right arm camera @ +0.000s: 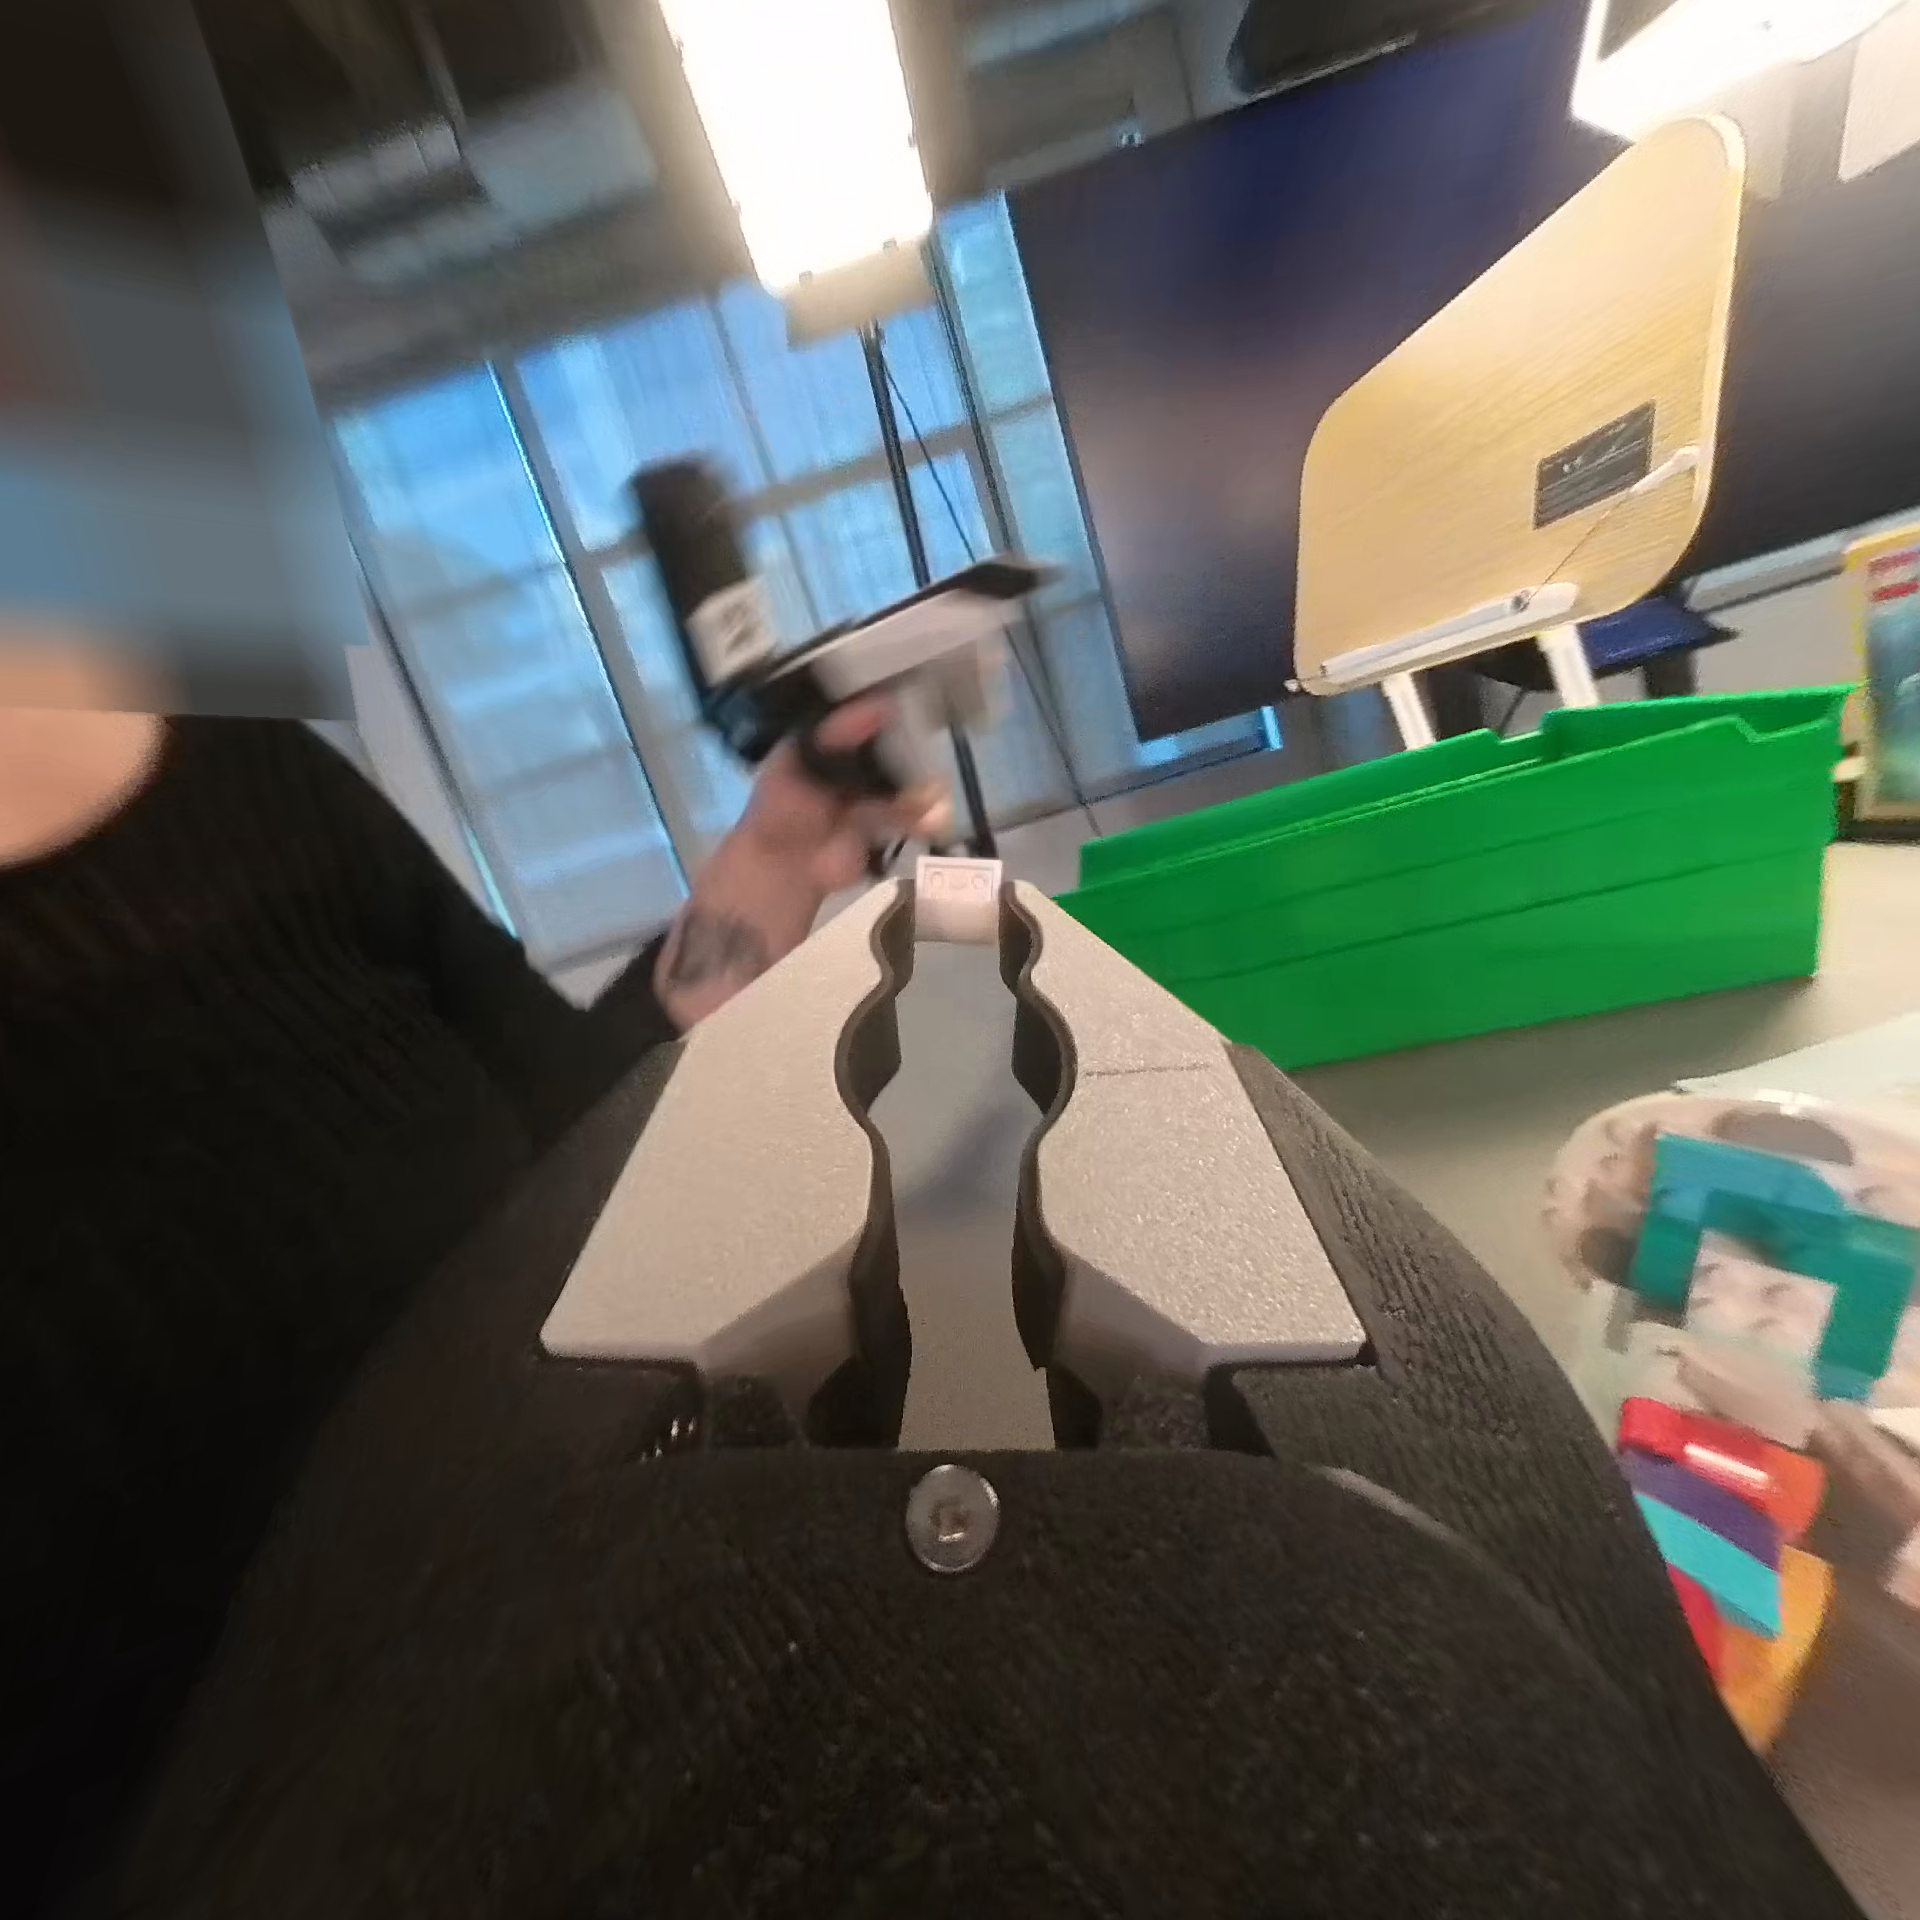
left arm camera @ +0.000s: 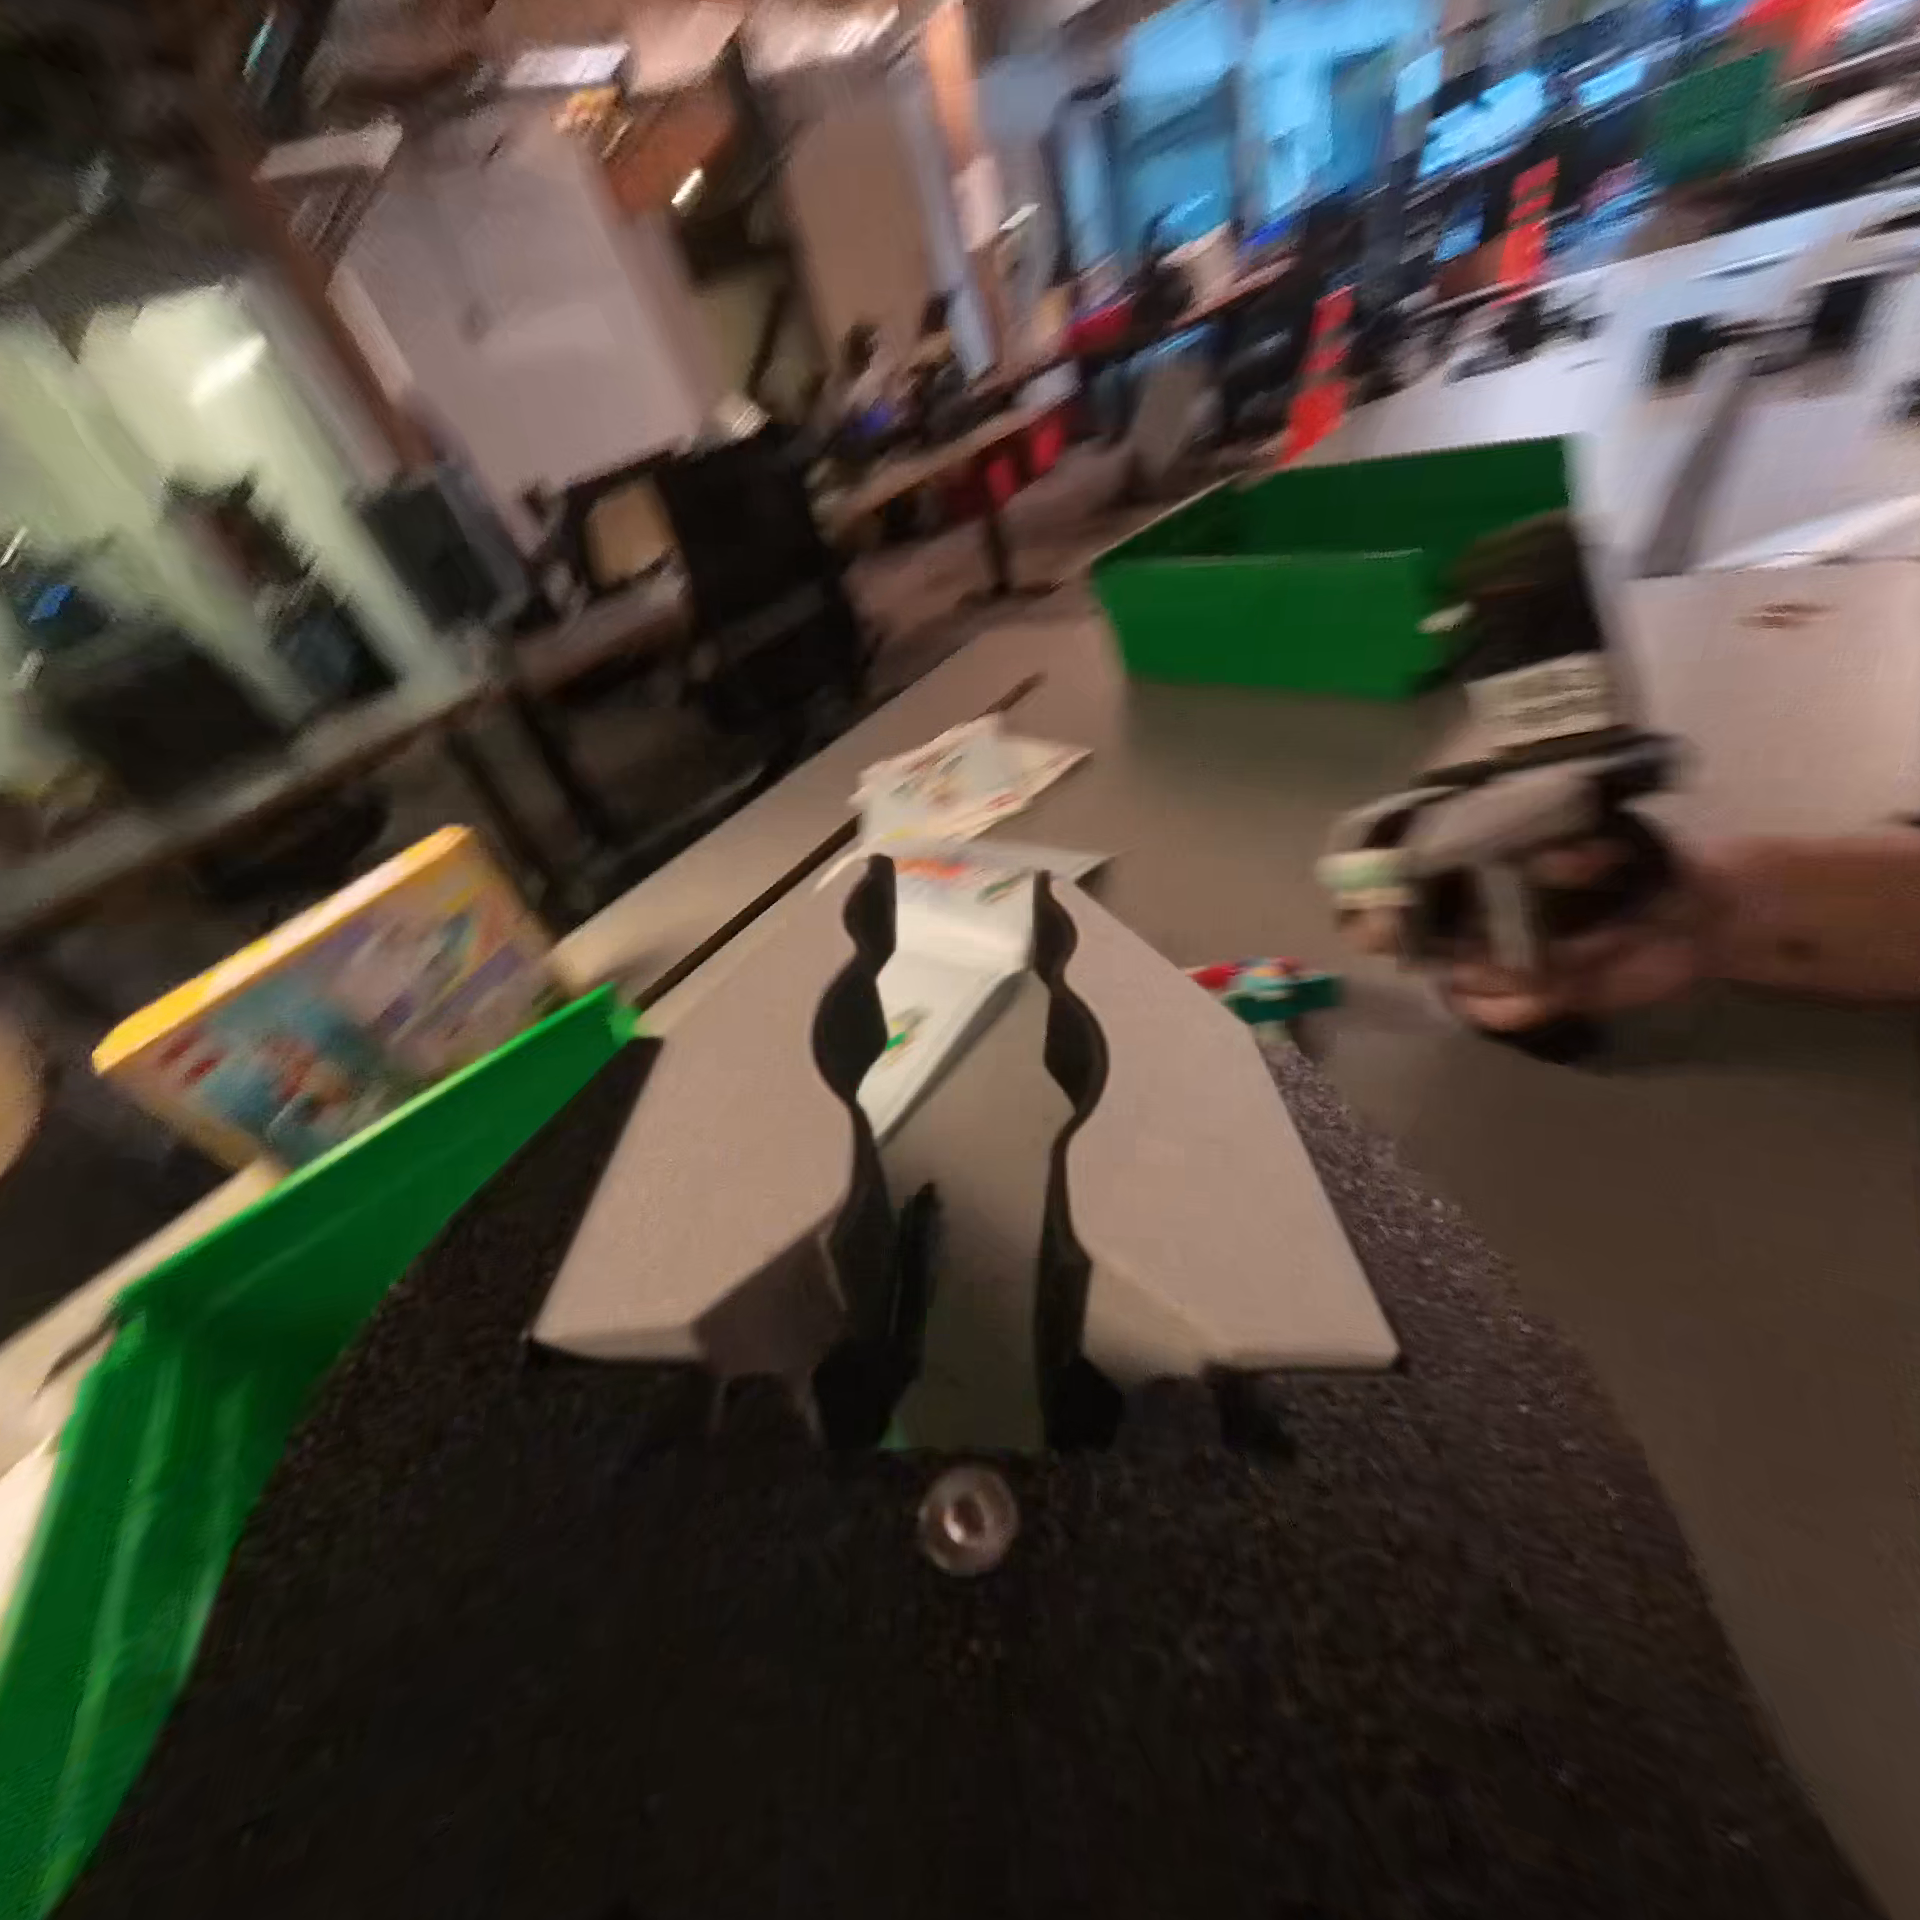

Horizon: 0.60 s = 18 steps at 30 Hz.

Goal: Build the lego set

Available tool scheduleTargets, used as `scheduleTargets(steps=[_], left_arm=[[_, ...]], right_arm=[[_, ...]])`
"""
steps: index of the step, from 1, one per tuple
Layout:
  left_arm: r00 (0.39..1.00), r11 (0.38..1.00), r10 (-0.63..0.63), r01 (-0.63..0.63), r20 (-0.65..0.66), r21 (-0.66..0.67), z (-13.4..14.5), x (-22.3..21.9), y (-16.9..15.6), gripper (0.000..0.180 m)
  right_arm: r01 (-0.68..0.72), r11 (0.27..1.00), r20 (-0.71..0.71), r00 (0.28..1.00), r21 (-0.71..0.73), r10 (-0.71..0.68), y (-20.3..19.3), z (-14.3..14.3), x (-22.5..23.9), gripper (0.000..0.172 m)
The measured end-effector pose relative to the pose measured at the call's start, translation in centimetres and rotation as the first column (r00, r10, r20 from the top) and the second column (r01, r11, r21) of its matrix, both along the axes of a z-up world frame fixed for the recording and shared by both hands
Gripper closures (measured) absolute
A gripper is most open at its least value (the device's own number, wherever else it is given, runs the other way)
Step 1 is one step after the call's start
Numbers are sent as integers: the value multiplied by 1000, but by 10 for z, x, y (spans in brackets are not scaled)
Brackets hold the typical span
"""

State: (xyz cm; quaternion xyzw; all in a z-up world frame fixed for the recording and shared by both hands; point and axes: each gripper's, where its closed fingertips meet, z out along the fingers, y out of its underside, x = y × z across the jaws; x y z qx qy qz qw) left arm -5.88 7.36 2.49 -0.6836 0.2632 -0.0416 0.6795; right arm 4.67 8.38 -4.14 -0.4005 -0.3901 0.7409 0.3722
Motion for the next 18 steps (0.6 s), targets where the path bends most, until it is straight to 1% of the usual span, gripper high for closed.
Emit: scheduleTargets(steps=[1,2,4,6,9,11,12,16,18], left_arm=[[997,996,-73,74,-38,42,-5,25,-11,158],[990,990,-116,122,-85,66,-14,44,-18,160],[979,986,-137,150,-151,78,-35,66,-18,157],[966,973,-167,194,-195,127,-47,84,-18,151],[942,951,-128,205,-310,231,-56,97,-13,151],[921,950,-110,208,-375,234,-64,101,-7,152],[914,950,-122,221,-387,222,-68,103,-5,153],[918,939,-207,283,-339,194,-68,109,-7,161],[898,929,-252,329,-360,169,-71,111,-10,166]], right_arm=[[-15,1000,-4,1000,-27,15,1,1,1,158],[-33,998,-8,999,-50,33,1,1,1,158],[-59,995,-8,998,-84,58,1,1,1,158],[-89,990,1,996,-109,89,-1,0,0,158],[-130,984,8,991,-125,132,-6,-1,0,158],[-152,981,9,988,-122,154,-10,-1,0,158],[-159,980,11,987,-117,161,-12,-2,0,158],[-187,977,17,982,-98,189,-18,-2,0,158],[-197,976,27,979,-98,200,-19,-3,1,158]])
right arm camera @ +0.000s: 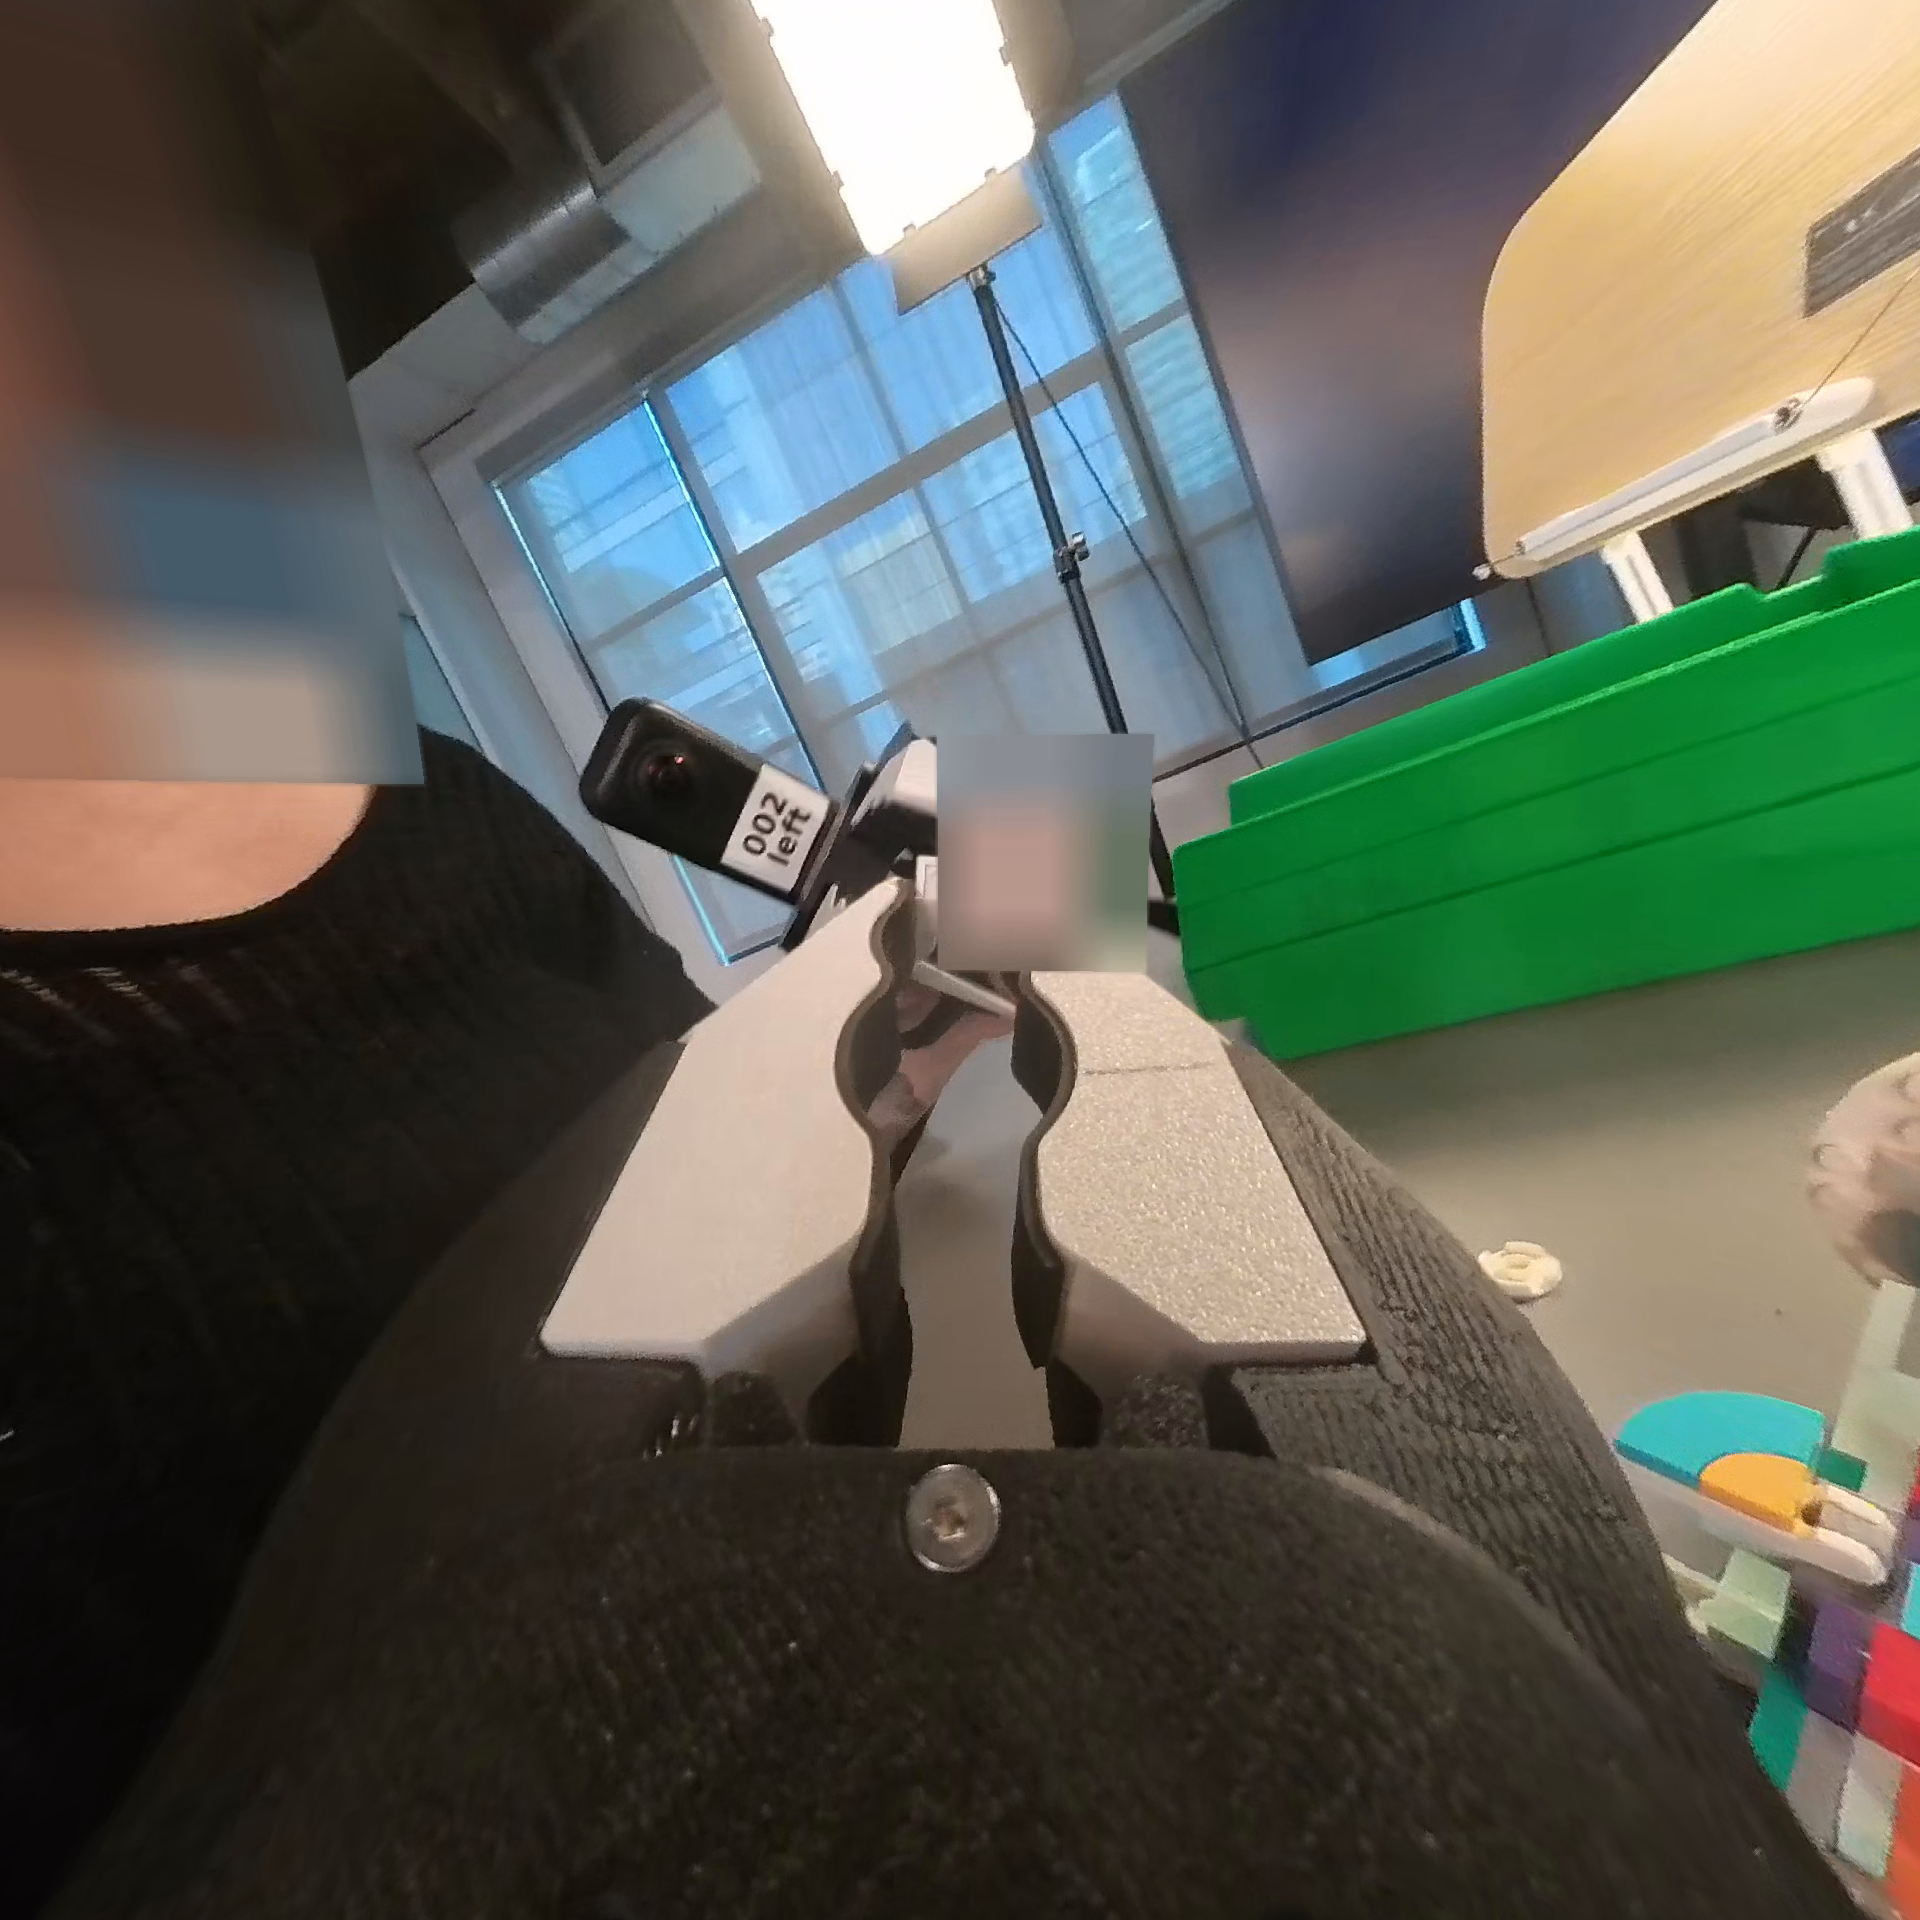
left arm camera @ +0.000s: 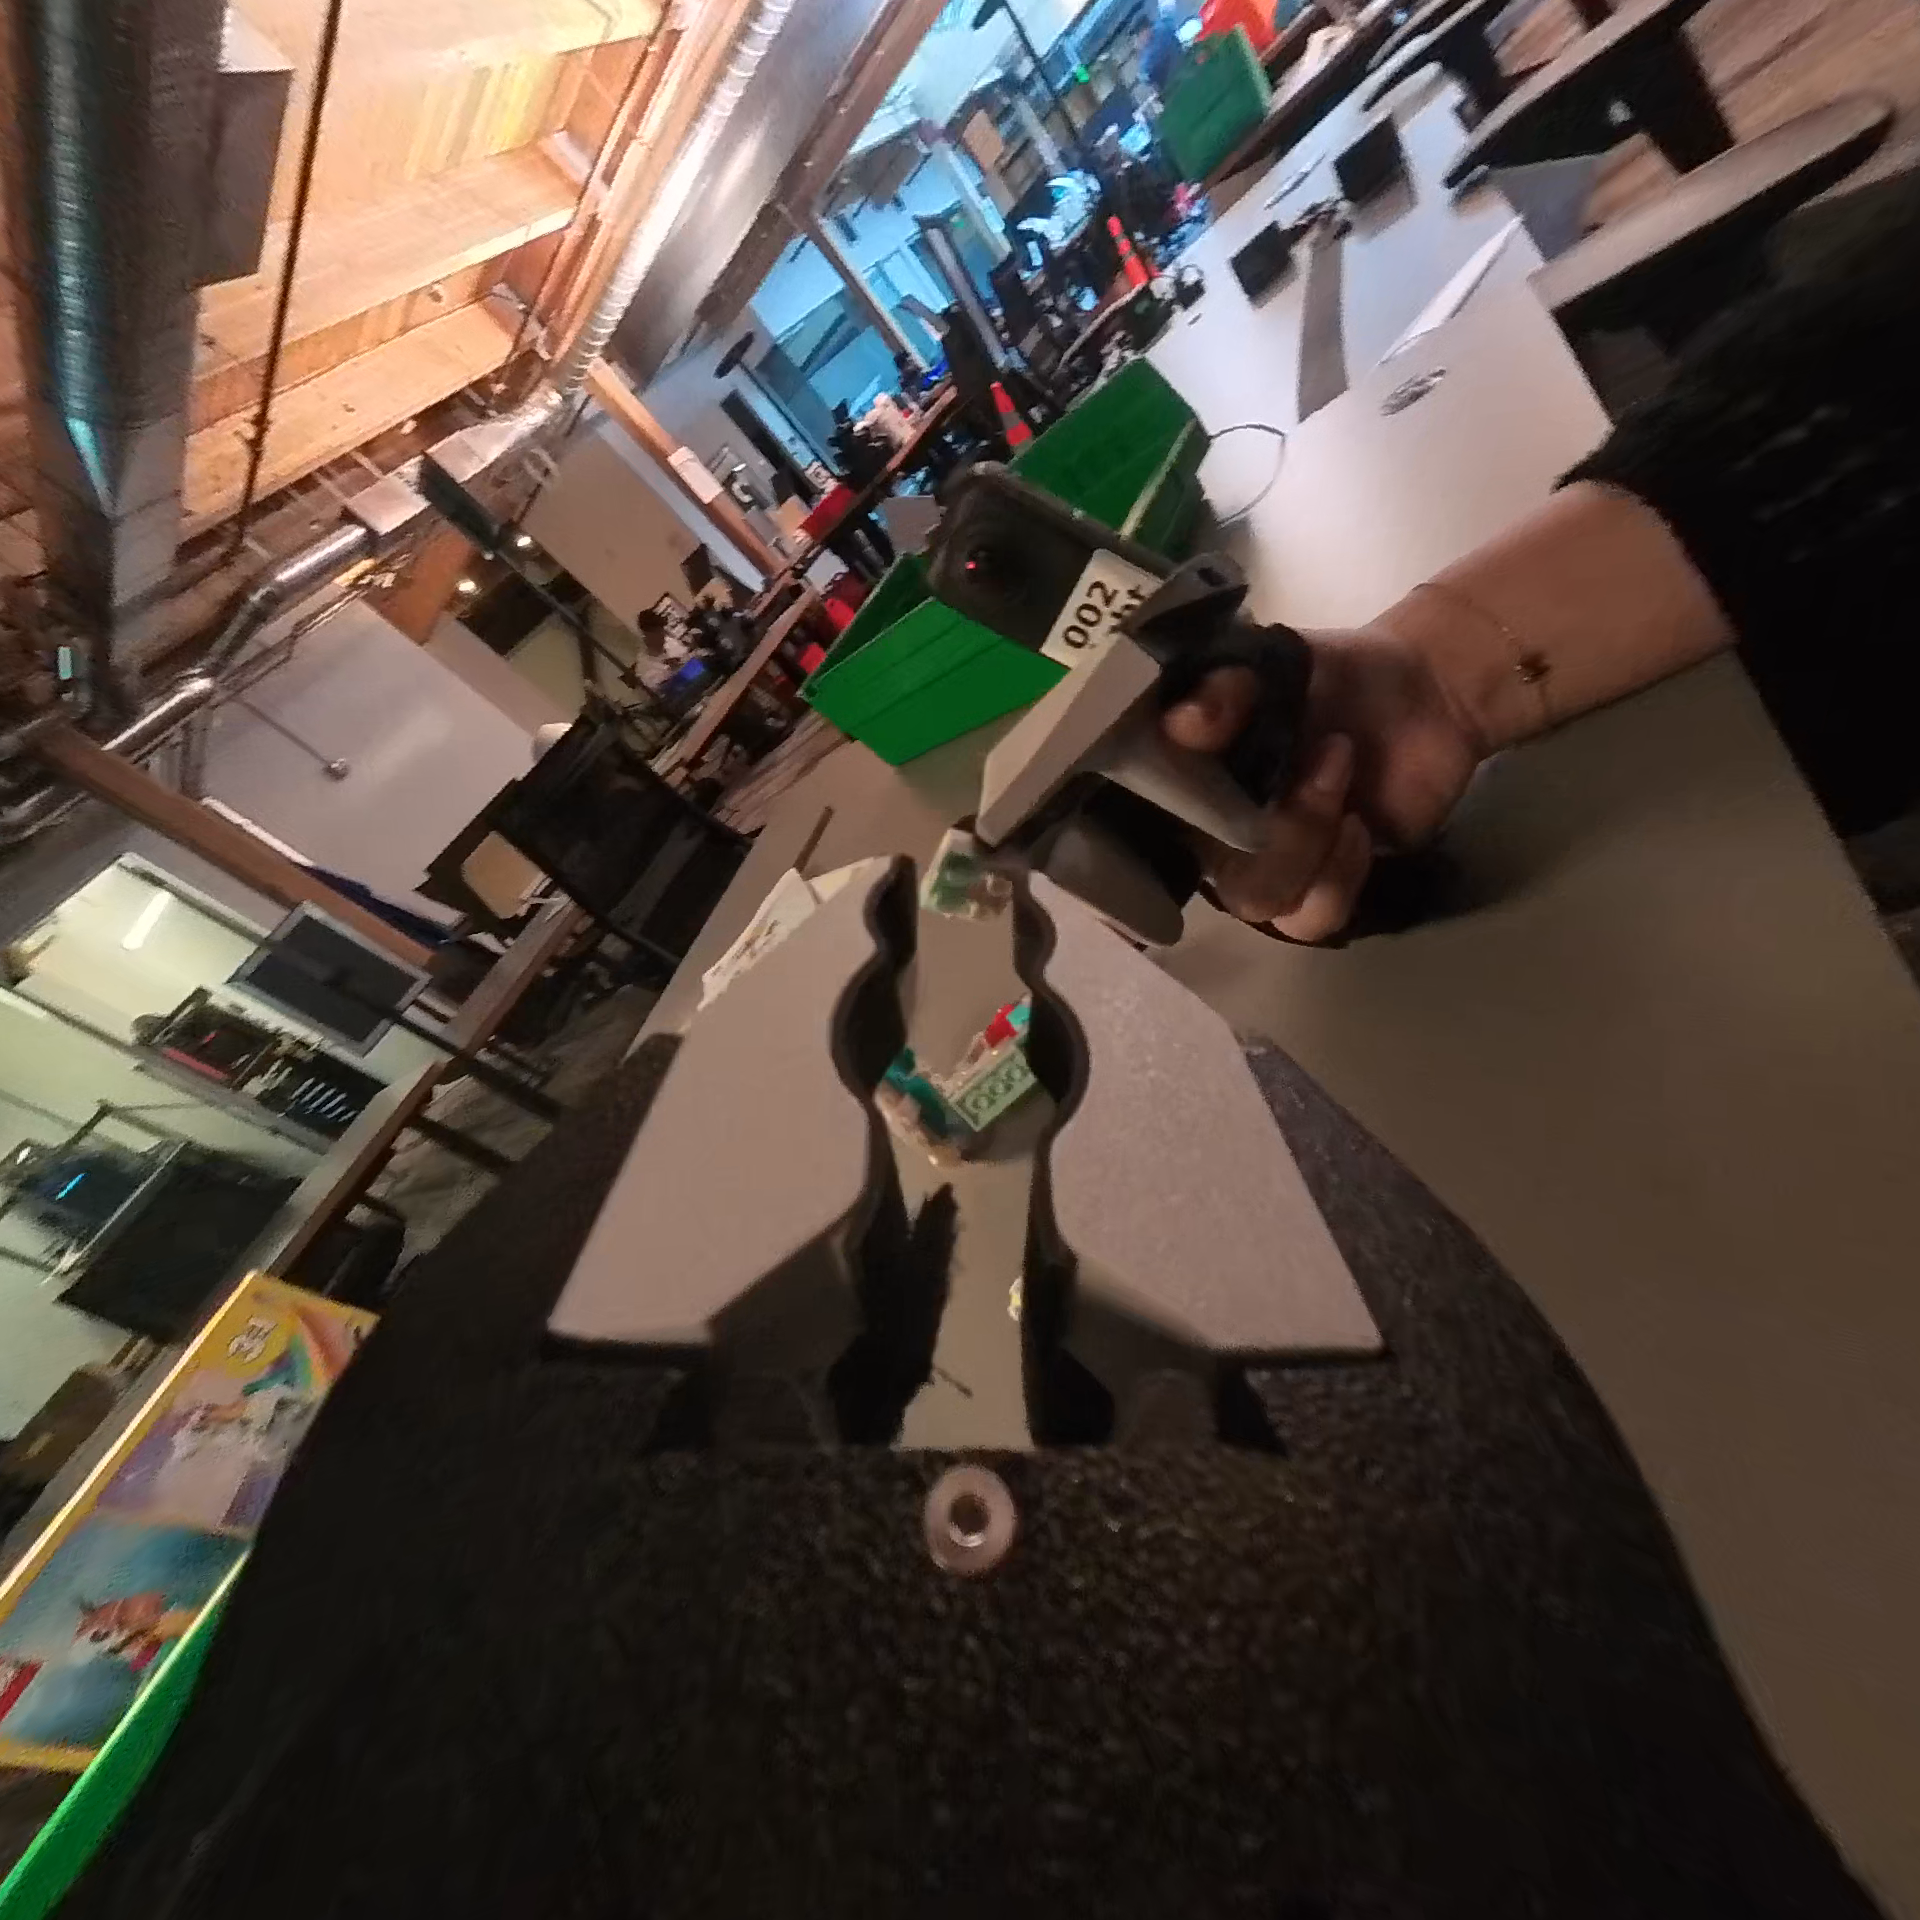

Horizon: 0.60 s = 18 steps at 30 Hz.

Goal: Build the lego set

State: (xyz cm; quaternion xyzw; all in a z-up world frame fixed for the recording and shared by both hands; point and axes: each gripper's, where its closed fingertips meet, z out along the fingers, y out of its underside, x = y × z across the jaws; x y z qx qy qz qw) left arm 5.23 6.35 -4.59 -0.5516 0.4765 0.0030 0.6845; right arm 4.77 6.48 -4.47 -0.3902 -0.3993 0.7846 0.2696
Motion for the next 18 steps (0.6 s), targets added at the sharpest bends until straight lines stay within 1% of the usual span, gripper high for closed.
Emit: scheduleTargets(steps=[2,3,4,5,7,9,10,12,15,18], left_arm=[[999,999,-29,29,-21,-19,-3,2,-2,169],[999,997,-39,40,11,-62,-3,1,-2,169],[995,990,-64,74,80,-123,-1,1,-4,170],[980,975,-89,122,178,-184,3,2,-6,168],[921,926,-119,238,370,-293,9,0,-9,162],[854,869,-137,347,502,-353,14,-2,-13,160],[837,842,-139,382,530,-382,13,-2,-14,160],[839,806,-134,402,527,-434,4,-1,-15,158],[833,778,-135,425,537,-463,-1,3,-17,159],[819,768,-127,439,560,-466,-2,3,-16,165]], right_arm=[[-6,1000,12,1000,14,5,-2,-2,0,158],[7,999,11,1000,34,-8,-3,-4,0,158],[19,998,1,1000,63,-20,-4,-4,0,158],[28,995,-16,1000,99,-27,-7,-3,2,158],[51,981,-36,998,189,-45,-16,-2,3,158],[71,964,-48,997,256,-61,-21,-3,3,158],[82,958,-53,996,275,-71,-22,-3,3,157],[103,953,-70,994,286,-86,-21,-1,5,157],[117,948,-79,992,294,-98,-21,0,4,158],[128,932,-72,991,339,-110,-24,-3,1,158]])
